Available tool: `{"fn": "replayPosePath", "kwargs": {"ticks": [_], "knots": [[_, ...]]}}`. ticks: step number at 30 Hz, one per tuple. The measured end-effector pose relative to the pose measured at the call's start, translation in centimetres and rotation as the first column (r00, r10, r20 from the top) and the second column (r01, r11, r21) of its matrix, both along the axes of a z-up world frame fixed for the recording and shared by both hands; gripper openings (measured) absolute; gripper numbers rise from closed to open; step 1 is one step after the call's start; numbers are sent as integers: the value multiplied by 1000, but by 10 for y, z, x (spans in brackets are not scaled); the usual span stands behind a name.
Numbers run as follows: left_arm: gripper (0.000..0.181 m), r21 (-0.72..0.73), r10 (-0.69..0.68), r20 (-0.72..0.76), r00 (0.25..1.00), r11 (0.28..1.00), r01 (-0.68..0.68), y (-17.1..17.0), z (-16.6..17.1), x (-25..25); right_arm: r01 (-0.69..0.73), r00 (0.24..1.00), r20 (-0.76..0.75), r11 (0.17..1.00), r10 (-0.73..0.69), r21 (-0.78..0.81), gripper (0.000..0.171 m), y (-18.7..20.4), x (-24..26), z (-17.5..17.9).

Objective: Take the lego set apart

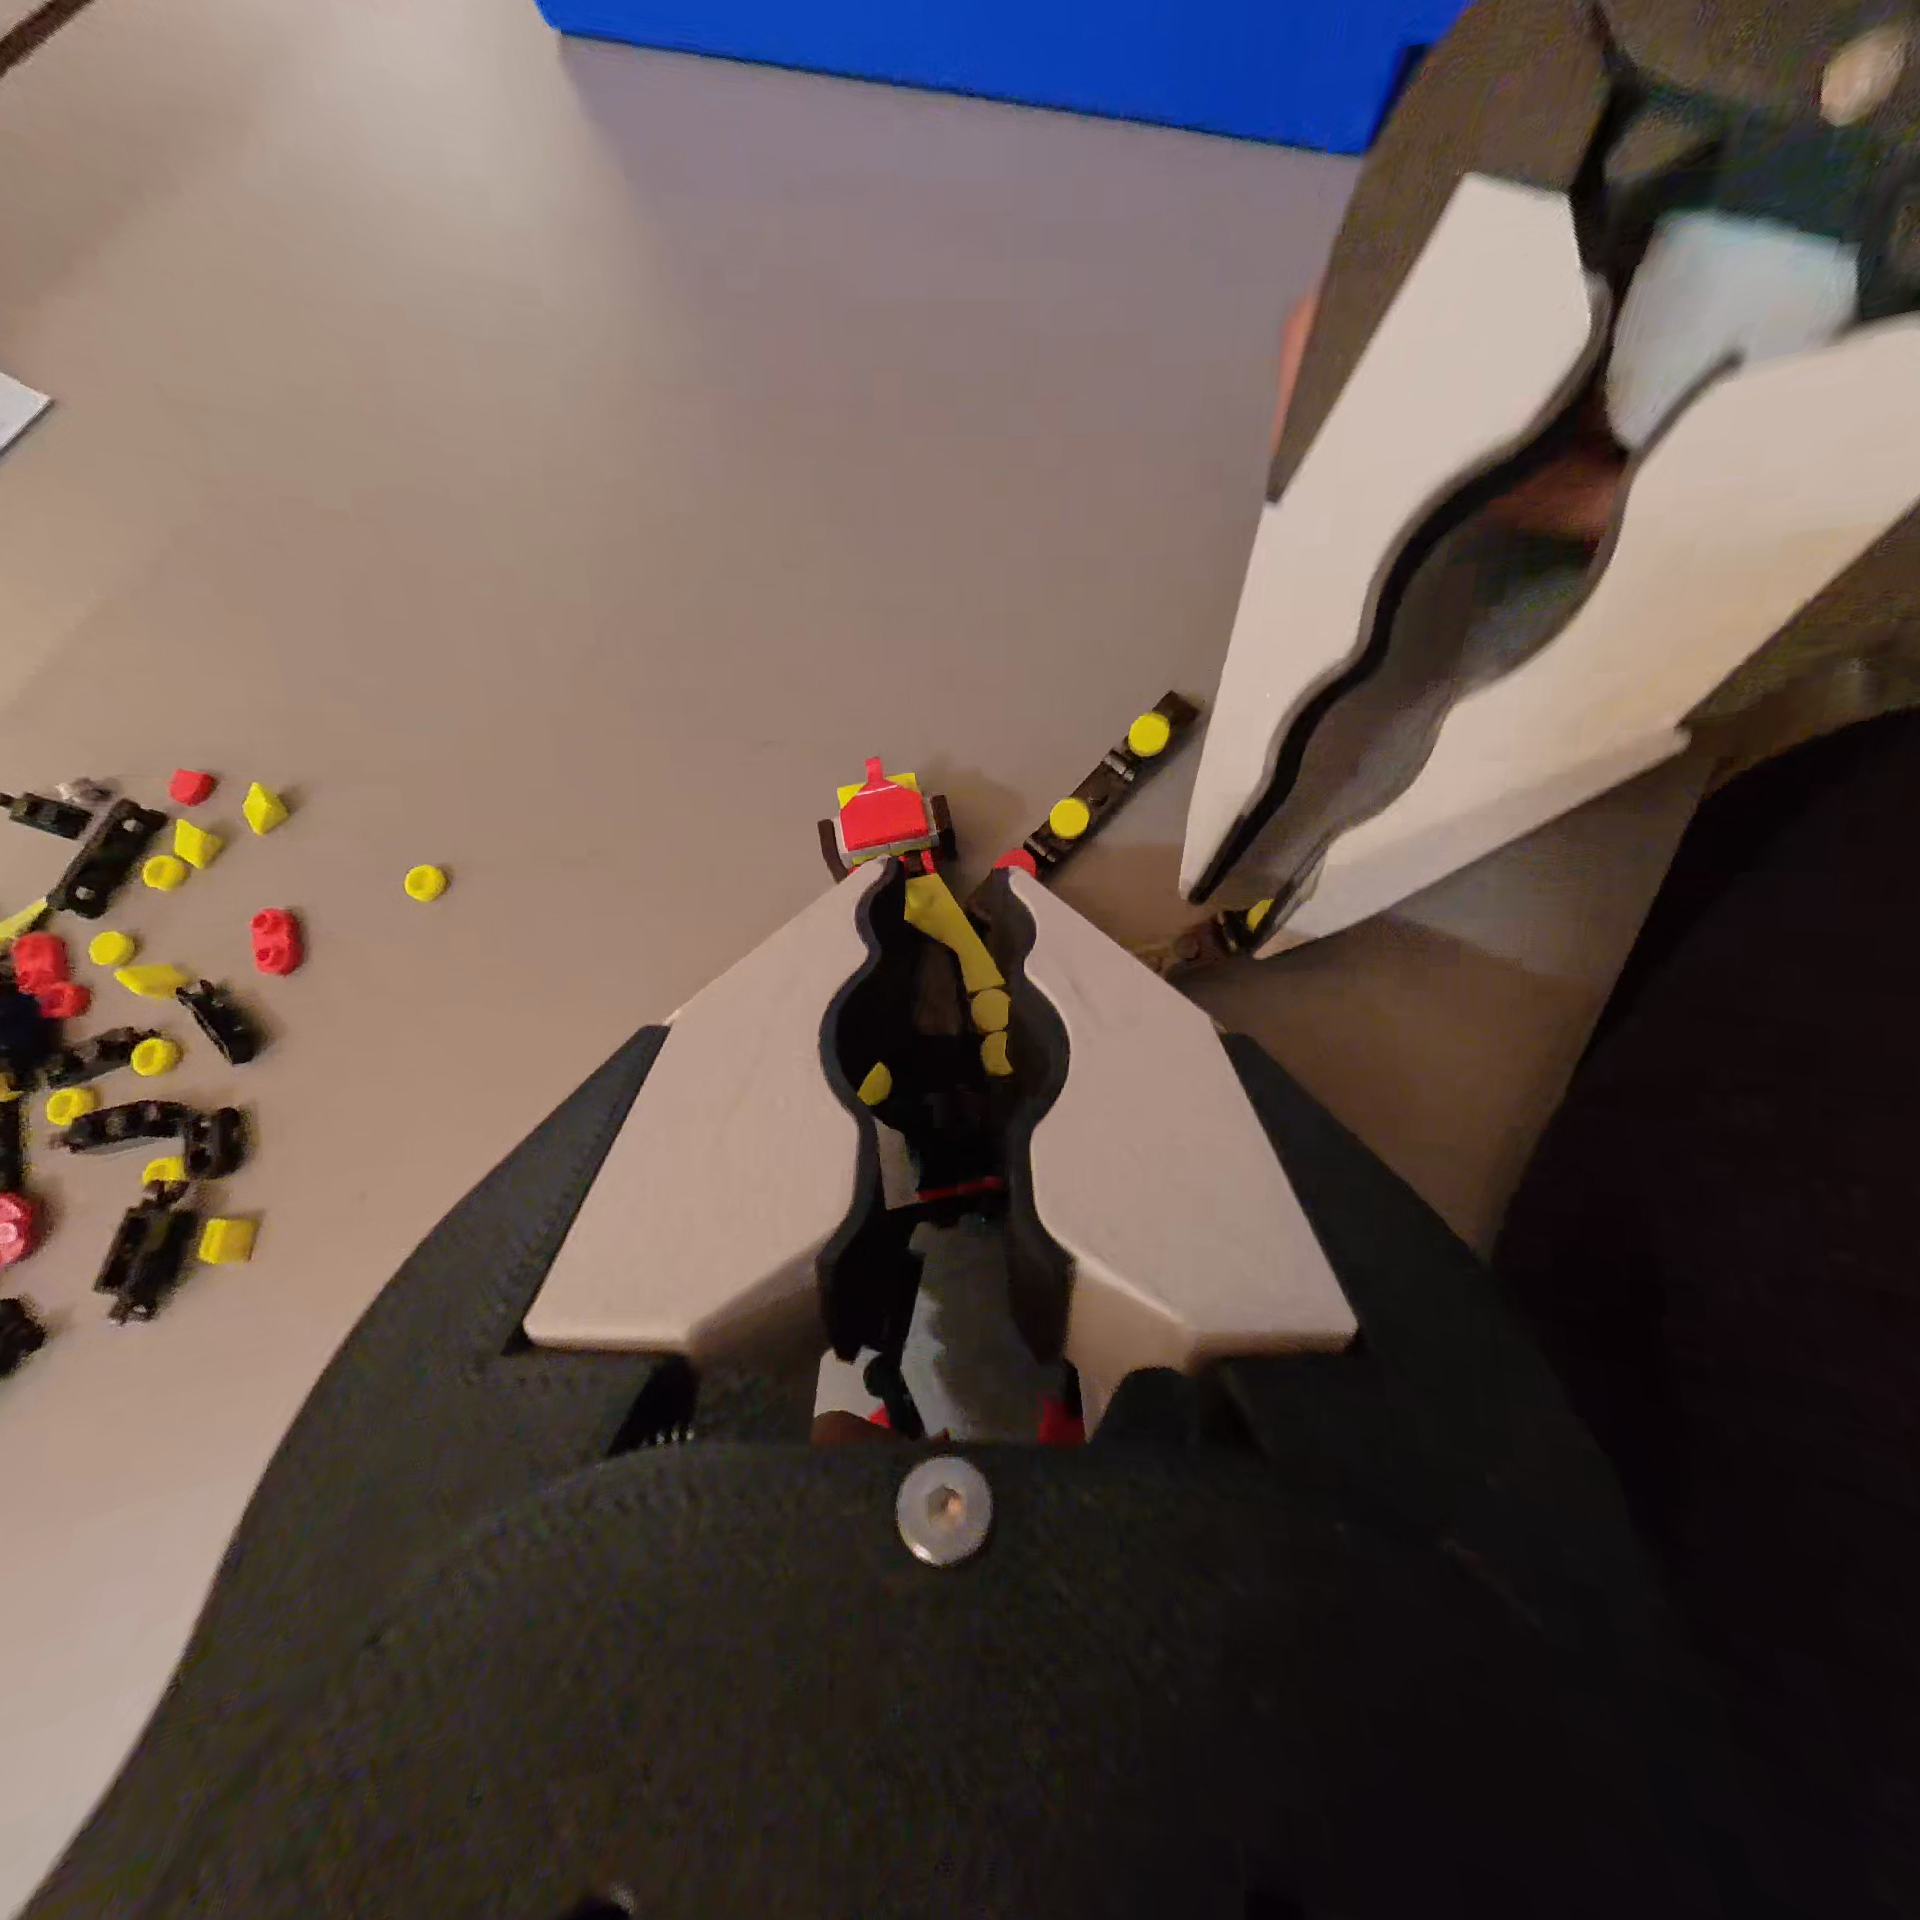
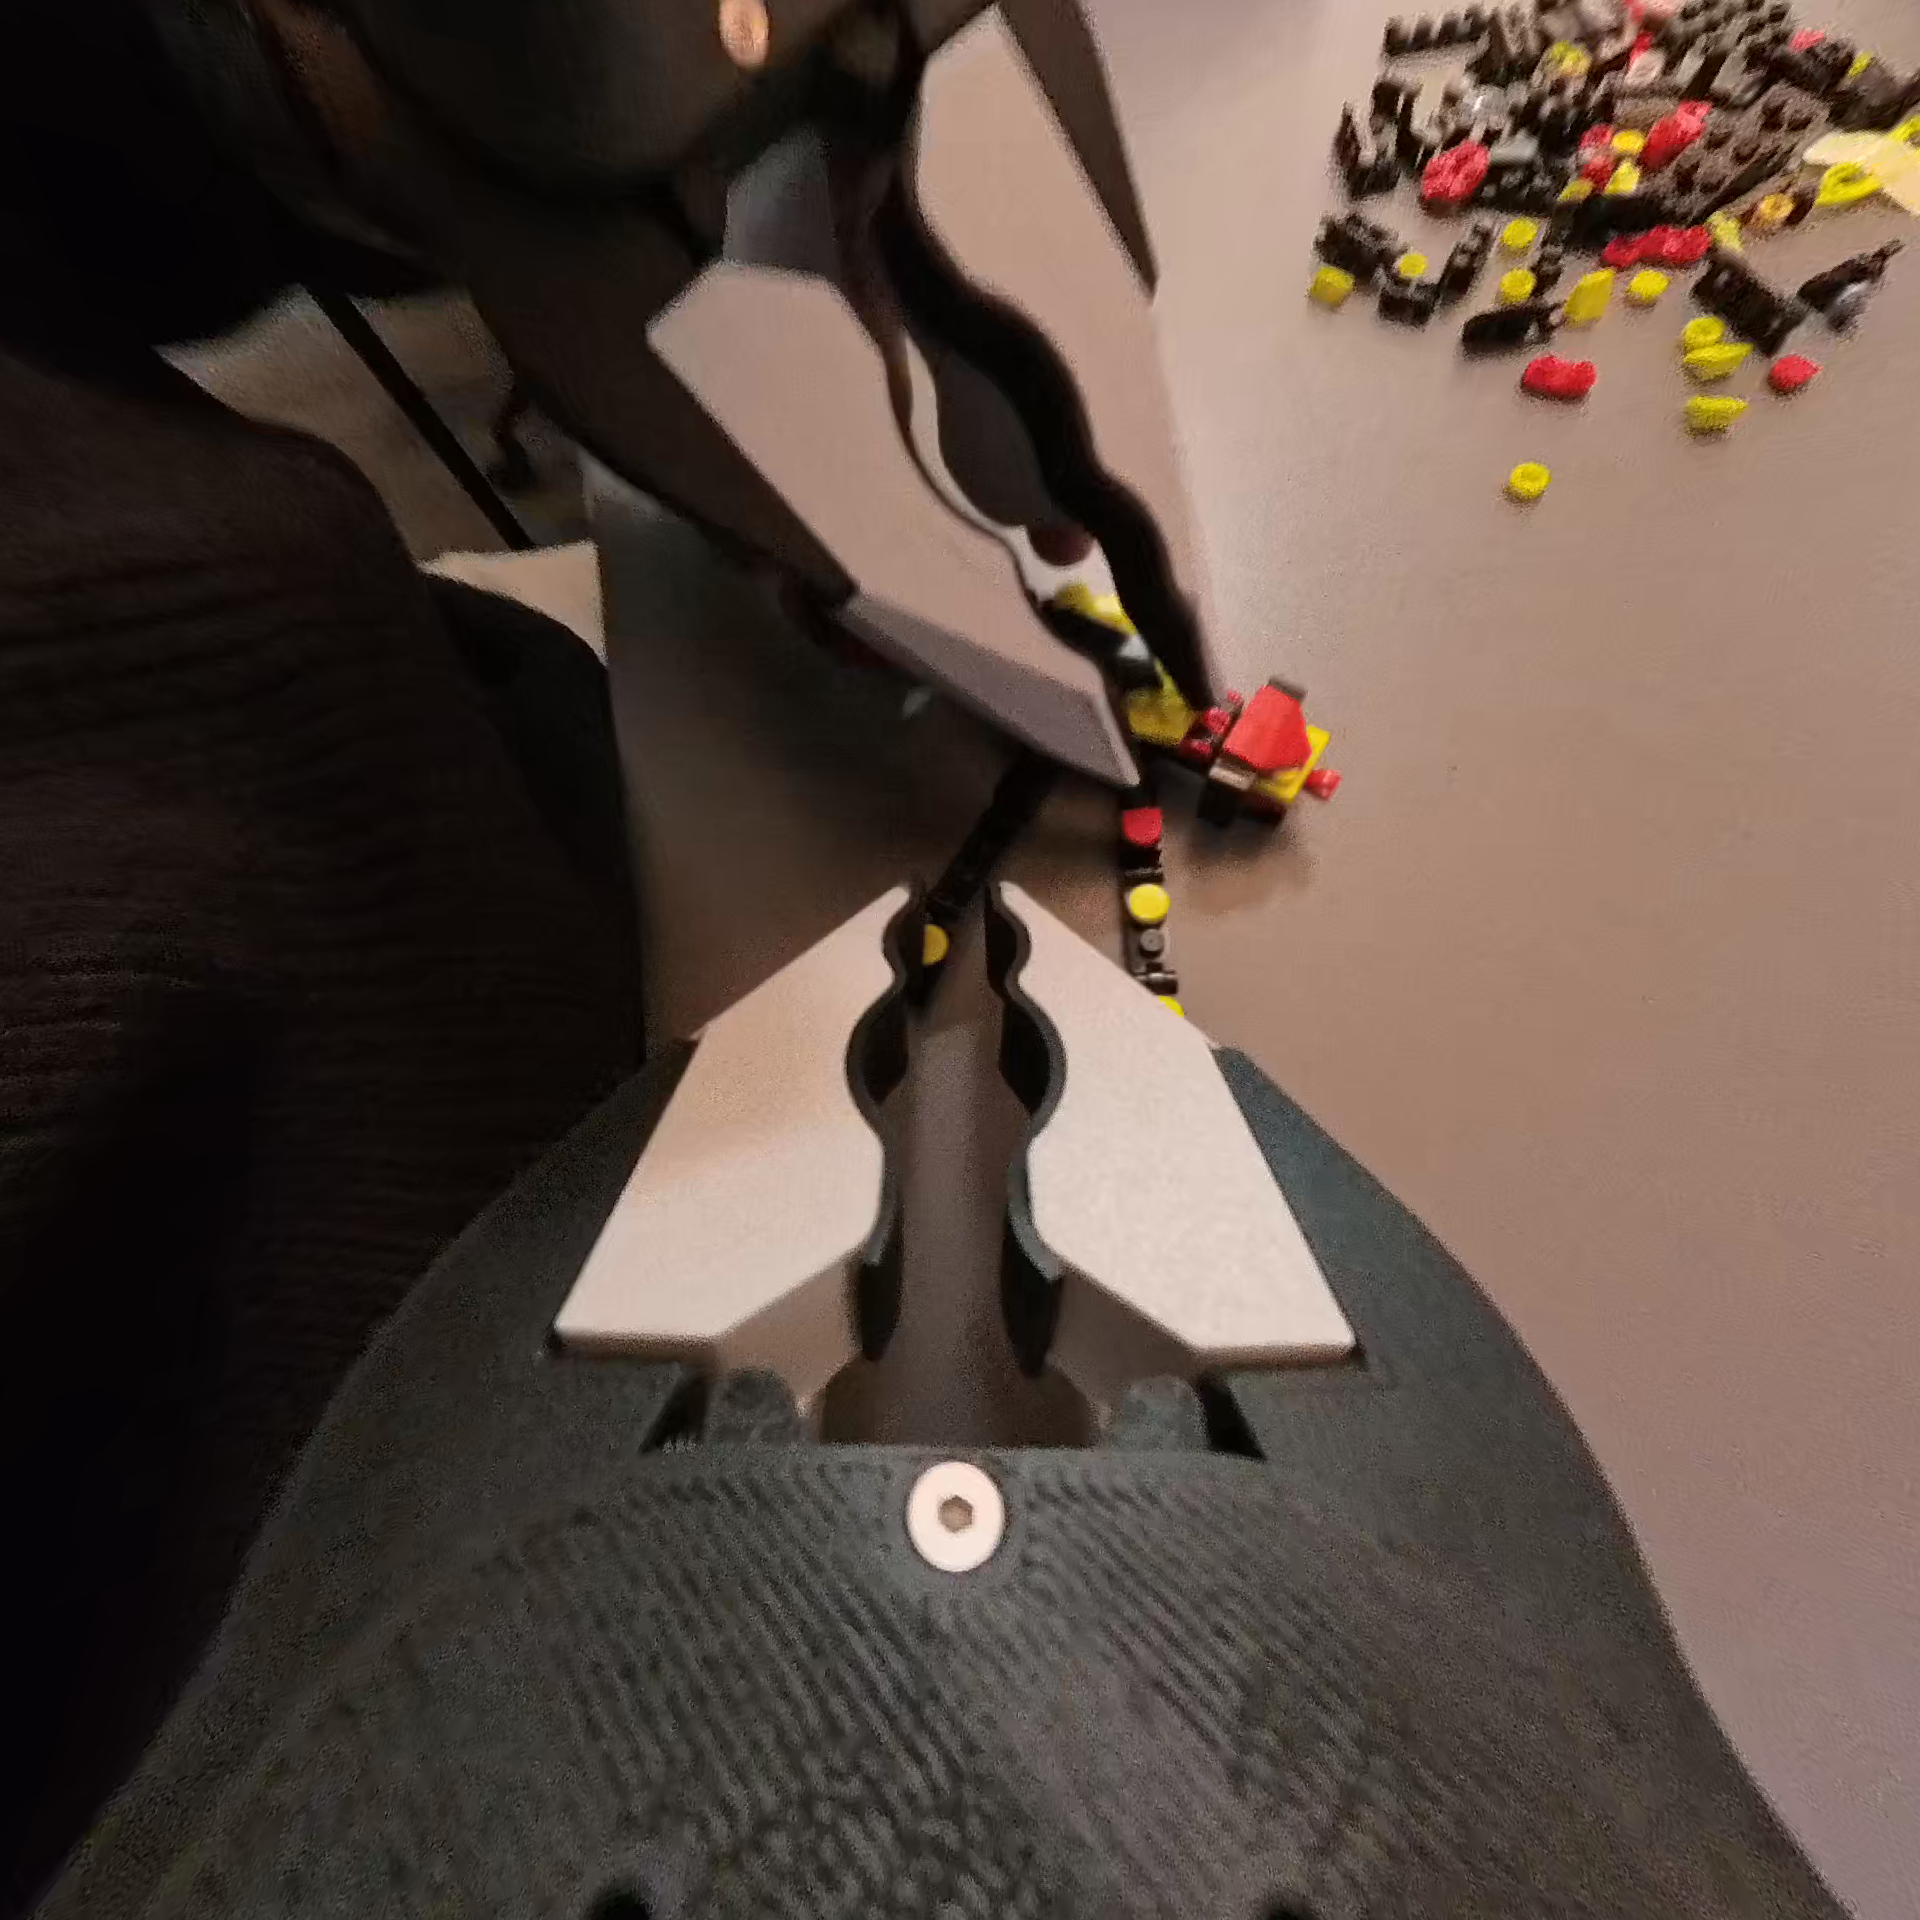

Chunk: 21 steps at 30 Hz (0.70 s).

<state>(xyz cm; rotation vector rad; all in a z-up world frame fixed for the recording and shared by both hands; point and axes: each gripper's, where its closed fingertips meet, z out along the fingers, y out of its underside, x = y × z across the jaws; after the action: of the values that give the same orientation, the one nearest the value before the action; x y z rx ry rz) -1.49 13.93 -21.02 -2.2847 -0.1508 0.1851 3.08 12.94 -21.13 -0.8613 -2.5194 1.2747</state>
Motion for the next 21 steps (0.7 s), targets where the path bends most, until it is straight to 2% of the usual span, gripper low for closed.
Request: {"fn": "replayPosePath", "kwargs": {"ticks": [3,7,11,14,18,21], "knots": [[15,11,19,18,1000,1000,-20,-2,0,-4,23,1000,1,999,-24,33,9,-3,-1,-6],[18,12,28,-41,999,1000,-27,-2,2,-8,73,996,58,997,-74,15,8,-1,-5,-11],[20,33,-118,-127,985,992,123,3,9,14,84,993,85,996,-85,6,8,1,-7,-12],[17,5,-193,-130,973,981,196,4,5,29,81,994,74,997,-82,13,8,1,-7,-12],[24,-40,-225,-157,962,974,221,2,-2,32,81,997,-14,995,-81,58,13,13,-12,-7],[27,-41,-235,-187,954,972,231,1,0,31,117,986,-117,993,-116,-2,12,24,-21,15]]}}
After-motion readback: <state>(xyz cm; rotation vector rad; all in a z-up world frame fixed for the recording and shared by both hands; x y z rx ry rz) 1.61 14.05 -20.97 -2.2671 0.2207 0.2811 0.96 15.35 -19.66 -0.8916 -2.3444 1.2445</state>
